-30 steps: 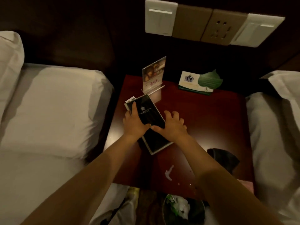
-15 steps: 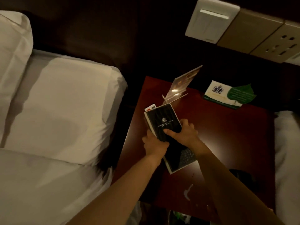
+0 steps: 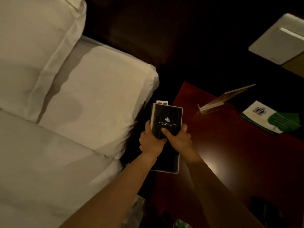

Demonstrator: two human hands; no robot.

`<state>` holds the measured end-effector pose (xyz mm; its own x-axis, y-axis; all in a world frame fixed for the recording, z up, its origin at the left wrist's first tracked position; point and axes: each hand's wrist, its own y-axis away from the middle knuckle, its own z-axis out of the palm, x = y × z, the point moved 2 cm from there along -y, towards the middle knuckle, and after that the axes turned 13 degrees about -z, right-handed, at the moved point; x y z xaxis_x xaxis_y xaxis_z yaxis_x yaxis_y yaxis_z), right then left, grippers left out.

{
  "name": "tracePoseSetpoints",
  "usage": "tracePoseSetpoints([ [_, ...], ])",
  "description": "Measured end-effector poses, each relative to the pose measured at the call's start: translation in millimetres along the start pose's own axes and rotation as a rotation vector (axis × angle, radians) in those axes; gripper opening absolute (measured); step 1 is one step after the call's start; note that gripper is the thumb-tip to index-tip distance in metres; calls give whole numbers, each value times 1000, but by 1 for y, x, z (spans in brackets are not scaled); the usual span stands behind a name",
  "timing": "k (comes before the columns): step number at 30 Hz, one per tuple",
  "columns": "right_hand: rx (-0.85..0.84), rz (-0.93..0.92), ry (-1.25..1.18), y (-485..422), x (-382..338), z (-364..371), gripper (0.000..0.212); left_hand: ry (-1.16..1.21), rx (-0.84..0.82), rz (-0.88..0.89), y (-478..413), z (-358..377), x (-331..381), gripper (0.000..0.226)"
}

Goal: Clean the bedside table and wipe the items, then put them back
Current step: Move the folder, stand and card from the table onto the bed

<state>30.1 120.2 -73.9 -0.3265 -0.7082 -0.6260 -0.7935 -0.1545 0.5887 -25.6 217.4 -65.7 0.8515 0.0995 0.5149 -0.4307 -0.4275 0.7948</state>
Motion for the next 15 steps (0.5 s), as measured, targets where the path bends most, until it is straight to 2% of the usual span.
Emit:
tracePoseSetpoints([
  [4,-17,-74,54,-7,-36,26,74,184,16,19,-10,-36,3,79],
  [7,-57,-158,118,-15,-72,50,75,331,94,18,-20,-69,3,76],
  [15,-261,-292,151,-24,-143,130,69,477,297,9,-44,-157,-12,75],
])
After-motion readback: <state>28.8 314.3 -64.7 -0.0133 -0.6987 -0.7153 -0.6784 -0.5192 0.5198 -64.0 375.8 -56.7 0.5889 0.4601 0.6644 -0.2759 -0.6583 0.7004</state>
